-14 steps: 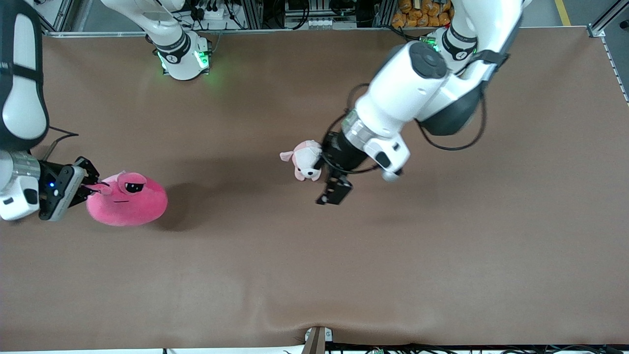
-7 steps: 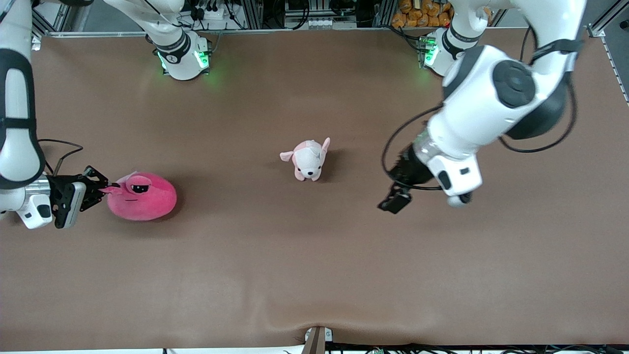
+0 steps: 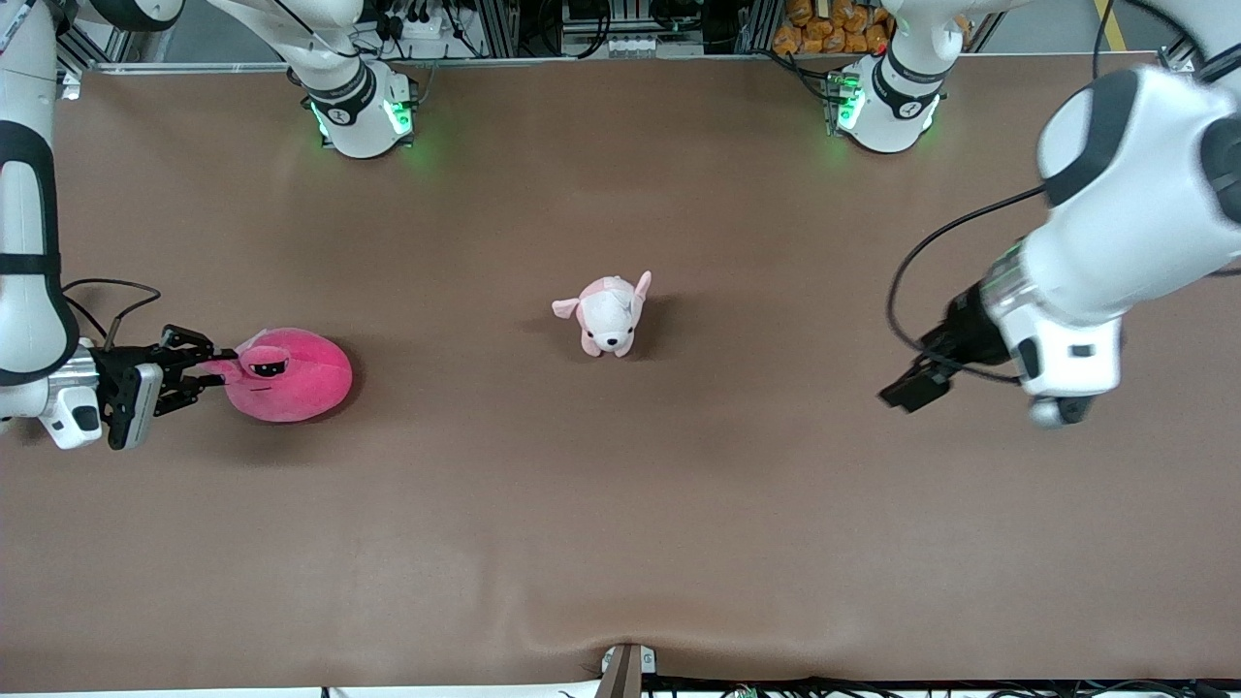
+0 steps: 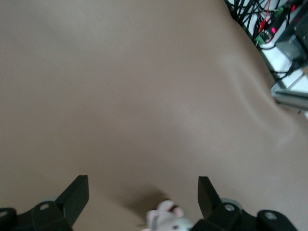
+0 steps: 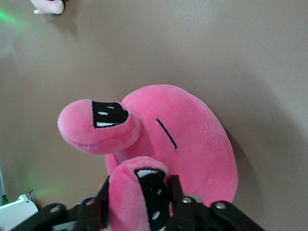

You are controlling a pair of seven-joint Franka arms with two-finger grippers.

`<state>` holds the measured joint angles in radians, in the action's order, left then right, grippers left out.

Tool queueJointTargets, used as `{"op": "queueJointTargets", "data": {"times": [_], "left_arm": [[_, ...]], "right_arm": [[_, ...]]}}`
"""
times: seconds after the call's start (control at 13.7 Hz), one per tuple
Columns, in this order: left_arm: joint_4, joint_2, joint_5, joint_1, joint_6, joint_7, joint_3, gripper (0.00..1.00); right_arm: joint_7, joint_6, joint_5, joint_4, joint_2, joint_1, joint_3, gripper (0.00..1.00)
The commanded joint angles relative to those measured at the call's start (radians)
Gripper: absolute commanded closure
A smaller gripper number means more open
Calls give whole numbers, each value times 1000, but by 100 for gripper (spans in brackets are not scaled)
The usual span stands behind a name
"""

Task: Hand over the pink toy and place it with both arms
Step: 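Lower the pink toy onto the table with the right gripper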

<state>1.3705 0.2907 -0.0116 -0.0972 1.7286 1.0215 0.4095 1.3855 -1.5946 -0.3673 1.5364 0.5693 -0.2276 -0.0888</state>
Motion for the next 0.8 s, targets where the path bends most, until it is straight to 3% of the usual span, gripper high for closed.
{"op": "queueJointTargets", "data": {"times": [0.0, 0.36, 0.58, 0.73], "left_arm": [[65, -140, 21, -6, -96, -206, -70, 0], [166, -341, 18, 5, -265, -627, -227, 0], [168, -375, 12, 51, -337, -679, -303, 0], [203, -418, 12, 54, -345, -725, -310, 0]], "right_arm": [[-16, 16, -13, -10, -20, -6, 14, 0], [-192, 99, 1, -105, -48, 48, 17, 0], [-340, 101, 37, -107, -110, 114, 17, 0], [-436, 98, 89, -105, -147, 154, 17, 0]]}}
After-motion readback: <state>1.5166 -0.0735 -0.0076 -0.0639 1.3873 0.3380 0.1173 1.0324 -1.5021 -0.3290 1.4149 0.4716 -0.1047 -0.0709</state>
